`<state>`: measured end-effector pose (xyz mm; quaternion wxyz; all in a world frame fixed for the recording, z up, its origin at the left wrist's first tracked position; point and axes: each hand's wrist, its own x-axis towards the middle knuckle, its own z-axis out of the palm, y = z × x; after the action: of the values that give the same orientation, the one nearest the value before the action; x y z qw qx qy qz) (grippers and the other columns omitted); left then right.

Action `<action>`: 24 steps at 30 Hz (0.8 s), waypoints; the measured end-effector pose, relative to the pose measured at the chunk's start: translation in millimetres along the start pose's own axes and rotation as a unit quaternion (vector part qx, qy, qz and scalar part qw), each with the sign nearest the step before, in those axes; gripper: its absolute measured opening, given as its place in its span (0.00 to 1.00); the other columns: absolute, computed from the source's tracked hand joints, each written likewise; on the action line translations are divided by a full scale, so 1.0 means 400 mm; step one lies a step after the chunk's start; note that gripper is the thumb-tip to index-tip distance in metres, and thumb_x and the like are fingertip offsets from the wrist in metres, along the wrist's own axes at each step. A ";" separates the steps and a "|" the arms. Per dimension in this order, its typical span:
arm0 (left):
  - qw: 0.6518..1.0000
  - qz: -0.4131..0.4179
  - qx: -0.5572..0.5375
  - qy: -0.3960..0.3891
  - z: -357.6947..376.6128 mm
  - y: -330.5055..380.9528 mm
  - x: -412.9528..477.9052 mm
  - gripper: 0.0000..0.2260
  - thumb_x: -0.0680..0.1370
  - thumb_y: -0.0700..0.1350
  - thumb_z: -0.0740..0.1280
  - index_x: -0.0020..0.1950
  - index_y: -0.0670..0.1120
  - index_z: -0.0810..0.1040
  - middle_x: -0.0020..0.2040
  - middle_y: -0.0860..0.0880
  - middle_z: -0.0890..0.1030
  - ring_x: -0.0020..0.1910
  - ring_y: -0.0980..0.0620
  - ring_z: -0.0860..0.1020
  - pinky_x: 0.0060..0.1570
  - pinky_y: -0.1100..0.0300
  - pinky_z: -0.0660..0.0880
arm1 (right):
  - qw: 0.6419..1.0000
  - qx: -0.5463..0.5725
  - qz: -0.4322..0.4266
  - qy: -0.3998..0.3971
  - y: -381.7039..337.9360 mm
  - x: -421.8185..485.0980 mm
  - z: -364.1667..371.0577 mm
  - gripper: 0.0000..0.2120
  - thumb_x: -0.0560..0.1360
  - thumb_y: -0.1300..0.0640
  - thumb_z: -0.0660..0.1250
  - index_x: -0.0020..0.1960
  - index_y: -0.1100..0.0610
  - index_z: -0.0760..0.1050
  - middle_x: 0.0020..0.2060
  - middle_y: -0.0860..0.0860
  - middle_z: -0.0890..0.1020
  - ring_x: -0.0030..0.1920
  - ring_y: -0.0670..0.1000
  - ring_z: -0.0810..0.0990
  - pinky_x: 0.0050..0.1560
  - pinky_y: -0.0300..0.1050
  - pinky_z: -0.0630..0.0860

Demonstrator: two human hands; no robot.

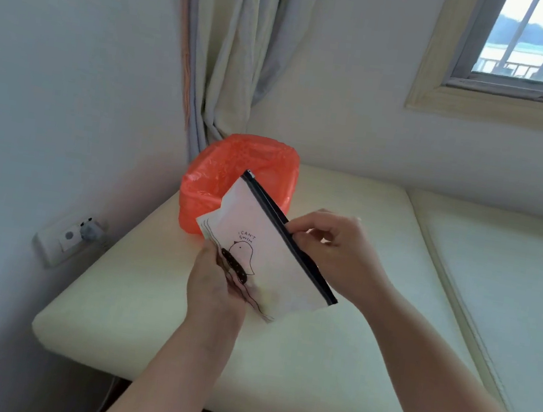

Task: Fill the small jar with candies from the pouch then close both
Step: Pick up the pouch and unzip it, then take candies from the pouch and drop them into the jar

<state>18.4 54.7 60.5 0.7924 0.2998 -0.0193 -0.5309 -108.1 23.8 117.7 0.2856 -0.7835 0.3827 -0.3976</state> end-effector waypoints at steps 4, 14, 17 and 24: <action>1.000 0.017 -0.001 0.021 -0.028 0.027 0.032 0.15 0.81 0.50 0.54 0.43 0.48 0.78 0.33 0.53 0.85 0.43 0.53 0.80 0.51 0.55 0.76 | 0.993 -0.111 -0.026 0.002 -0.006 0.016 0.041 0.11 0.68 0.65 0.69 0.47 0.54 0.85 0.31 0.38 0.72 0.31 0.40 0.71 0.33 0.27 0.64; 0.998 0.045 0.053 0.013 -0.097 0.031 0.088 0.15 0.81 0.51 0.52 0.47 0.47 0.76 0.42 0.50 0.83 0.43 0.52 0.79 0.45 0.55 0.74 | 0.941 -0.231 -0.031 -0.246 -0.027 0.026 0.123 0.16 0.72 0.60 0.65 0.58 0.52 0.79 0.53 0.48 0.82 0.55 0.47 0.79 0.33 0.20 0.65; 0.998 -0.008 0.061 -0.018 -0.113 0.027 0.076 0.19 0.80 0.56 0.51 0.51 0.47 0.77 0.50 0.46 0.82 0.45 0.47 0.79 0.44 0.54 0.75 | 0.937 -0.223 -0.030 -0.266 -0.017 0.027 0.157 0.15 0.72 0.56 0.65 0.59 0.53 0.77 0.56 0.50 0.82 0.57 0.50 0.78 0.46 0.34 0.65; 0.991 -0.010 0.129 -0.042 -0.129 0.004 0.071 0.15 0.81 0.48 0.53 0.46 0.47 0.77 0.39 0.45 0.81 0.41 0.46 0.78 0.40 0.54 0.73 | 0.929 -0.204 -0.024 -0.307 -0.024 0.025 0.188 0.10 0.72 0.50 0.64 0.46 0.55 0.79 0.46 0.54 0.82 0.49 0.55 0.77 0.47 0.46 0.73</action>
<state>50.0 54.6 10.7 0.7400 0.3773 -0.1179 -0.5442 -37.2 31.5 89.9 0.2136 -0.9175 0.3303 -0.0580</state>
